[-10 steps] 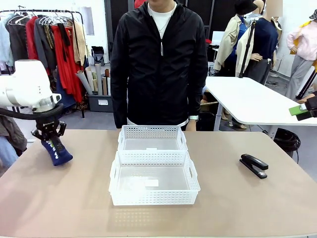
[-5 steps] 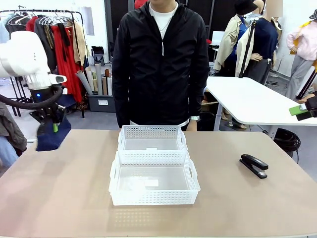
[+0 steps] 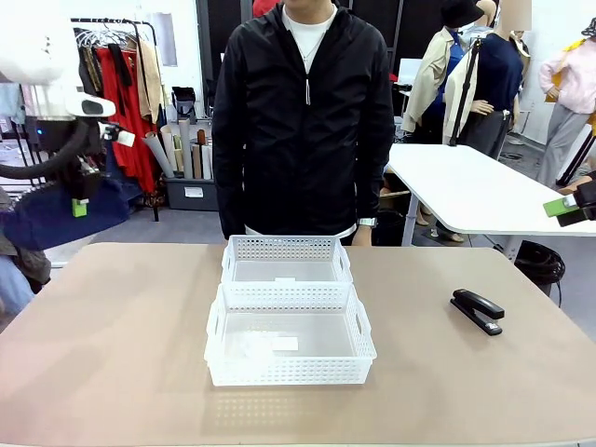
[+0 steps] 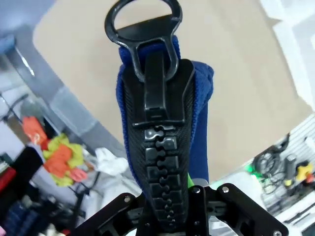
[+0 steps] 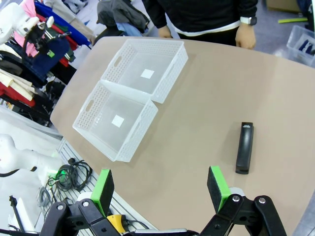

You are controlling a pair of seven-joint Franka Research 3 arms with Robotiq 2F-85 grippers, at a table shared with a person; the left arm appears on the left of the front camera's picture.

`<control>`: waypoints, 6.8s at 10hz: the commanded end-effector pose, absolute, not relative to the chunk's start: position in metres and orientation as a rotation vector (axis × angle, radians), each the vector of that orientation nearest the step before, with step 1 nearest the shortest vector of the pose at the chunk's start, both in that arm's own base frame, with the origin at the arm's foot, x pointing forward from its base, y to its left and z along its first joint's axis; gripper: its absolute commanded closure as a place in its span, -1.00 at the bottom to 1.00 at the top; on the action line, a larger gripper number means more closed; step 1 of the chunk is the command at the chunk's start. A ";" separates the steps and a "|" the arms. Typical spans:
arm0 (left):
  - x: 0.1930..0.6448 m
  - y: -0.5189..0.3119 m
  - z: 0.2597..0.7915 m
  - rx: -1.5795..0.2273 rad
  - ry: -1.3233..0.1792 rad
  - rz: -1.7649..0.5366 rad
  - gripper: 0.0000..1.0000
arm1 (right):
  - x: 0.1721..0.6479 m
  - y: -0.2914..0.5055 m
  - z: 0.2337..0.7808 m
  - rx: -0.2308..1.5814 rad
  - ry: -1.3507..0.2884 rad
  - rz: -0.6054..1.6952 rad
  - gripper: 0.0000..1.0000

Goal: Distribute items into two baskets.
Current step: Pick up the Pencil pouch that the person points to, then move the picked Pencil pouch towards the Organizing basket indicated by the person, stopping as directed.

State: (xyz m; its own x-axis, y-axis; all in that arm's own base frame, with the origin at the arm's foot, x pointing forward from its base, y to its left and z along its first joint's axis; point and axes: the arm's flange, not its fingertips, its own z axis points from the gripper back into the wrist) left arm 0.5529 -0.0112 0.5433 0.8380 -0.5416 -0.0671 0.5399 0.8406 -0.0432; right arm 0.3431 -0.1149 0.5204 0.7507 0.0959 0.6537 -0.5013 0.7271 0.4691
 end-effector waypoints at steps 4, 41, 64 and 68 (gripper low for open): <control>0.535 -0.010 0.559 -0.117 0.073 -0.744 1.00 | 0.344 -0.116 0.521 0.683 -0.655 0.371 -1.00; 0.435 -0.078 0.513 -0.186 -0.006 -1.278 1.00 | 0.344 -0.116 0.521 0.683 -0.655 0.371 -1.00; 0.457 -0.231 0.470 -0.244 0.189 -1.579 1.00 | 0.344 -0.116 0.521 0.683 -0.655 0.371 -1.00; 0.437 -0.094 0.490 -0.123 0.154 -1.363 1.00 | 0.344 -0.116 0.521 0.683 -0.655 0.371 -1.00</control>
